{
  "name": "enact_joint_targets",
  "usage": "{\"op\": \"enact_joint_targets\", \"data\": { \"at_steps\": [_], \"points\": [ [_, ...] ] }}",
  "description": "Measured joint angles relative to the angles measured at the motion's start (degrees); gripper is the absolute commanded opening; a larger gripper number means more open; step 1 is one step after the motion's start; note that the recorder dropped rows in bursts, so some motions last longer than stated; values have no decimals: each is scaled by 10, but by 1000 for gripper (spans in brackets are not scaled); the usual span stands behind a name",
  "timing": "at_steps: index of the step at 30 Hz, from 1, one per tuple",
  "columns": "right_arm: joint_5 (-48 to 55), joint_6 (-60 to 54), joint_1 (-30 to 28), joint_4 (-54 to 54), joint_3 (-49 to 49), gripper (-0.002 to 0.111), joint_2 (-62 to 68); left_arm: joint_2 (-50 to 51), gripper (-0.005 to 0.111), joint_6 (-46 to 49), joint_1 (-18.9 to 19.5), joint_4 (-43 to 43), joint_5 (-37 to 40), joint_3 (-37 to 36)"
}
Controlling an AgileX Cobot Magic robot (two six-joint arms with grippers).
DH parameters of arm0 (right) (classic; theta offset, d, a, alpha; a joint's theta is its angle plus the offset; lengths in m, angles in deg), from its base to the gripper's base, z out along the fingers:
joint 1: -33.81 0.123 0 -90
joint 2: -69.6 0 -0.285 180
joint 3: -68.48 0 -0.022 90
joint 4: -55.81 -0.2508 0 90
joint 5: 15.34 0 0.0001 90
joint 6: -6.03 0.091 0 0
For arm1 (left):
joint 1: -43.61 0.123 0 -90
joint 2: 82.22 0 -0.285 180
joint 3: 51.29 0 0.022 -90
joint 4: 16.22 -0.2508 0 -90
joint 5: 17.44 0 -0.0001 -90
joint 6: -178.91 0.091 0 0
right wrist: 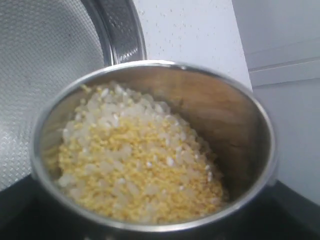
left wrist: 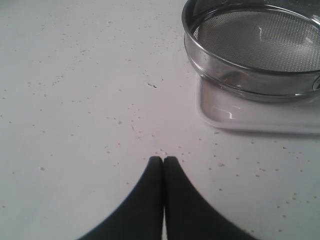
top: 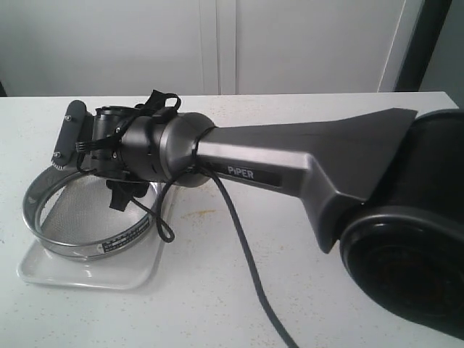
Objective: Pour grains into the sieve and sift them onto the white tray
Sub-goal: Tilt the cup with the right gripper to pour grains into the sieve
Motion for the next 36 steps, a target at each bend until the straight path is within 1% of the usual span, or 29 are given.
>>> {"op": "enact_joint_targets", "data": {
  "at_steps": [12, 19, 24, 36],
  "points": [
    [62, -47, 16, 22, 16, 0, 31, 0, 0, 0, 0, 0, 0, 0],
    [77, -57, 24, 71, 16, 0, 37, 0, 0, 0, 0, 0, 0, 0],
    [80, -63, 34, 136, 16, 0, 44, 0, 0, 0, 0, 0, 0, 0],
    [91, -63, 35, 206, 16, 0, 61, 0, 0, 0, 0, 0, 0, 0]
  ]
}}
